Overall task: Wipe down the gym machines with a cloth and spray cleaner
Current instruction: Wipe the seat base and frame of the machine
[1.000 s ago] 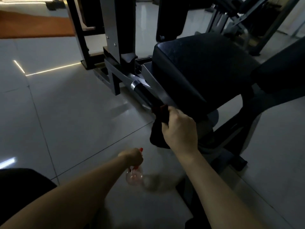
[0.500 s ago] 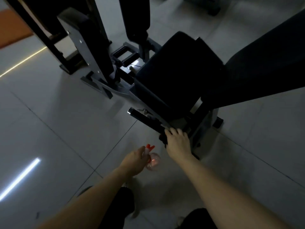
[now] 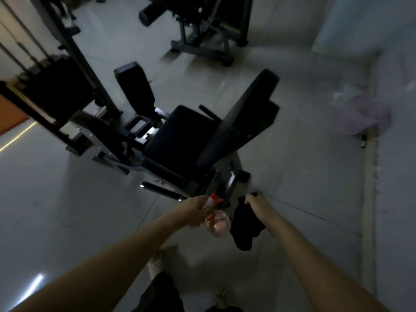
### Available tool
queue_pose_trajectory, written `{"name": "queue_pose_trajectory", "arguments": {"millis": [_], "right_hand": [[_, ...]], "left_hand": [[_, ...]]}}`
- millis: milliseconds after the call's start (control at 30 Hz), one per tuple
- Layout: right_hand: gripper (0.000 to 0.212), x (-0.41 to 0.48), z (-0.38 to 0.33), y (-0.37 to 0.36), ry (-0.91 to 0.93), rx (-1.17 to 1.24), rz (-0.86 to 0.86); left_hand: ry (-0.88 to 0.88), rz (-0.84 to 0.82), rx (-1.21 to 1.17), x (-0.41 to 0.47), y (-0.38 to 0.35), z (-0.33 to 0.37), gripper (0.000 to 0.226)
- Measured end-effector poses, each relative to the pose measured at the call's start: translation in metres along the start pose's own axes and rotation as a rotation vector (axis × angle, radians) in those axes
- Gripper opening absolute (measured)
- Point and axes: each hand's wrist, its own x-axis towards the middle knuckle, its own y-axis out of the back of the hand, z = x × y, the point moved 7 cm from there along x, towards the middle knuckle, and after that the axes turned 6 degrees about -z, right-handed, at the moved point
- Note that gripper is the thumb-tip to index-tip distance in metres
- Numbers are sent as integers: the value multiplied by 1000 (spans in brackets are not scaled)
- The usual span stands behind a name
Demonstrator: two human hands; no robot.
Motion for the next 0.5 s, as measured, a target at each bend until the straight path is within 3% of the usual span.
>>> {"name": "queue_pose_trajectory", "arguments": {"millis": [100, 233, 333, 400, 500], "right_hand": [[25, -29, -2, 46, 57, 55, 23], [46, -56, -8, 114, 223, -63, 181], [29, -68, -22, 166, 323, -234, 331], [17, -64, -31, 190, 301, -340, 336], [22, -49, -48, 235, 244, -380, 290]], "left_hand": [[-56, 12, 48, 1, 1, 64, 38], [-205, 44, 103, 6, 1, 162, 40], [-272, 98, 151, 25, 7, 229, 33], [-313, 120, 201, 38, 12, 265, 30], [-392, 196, 228, 59, 30, 325, 31]]}}
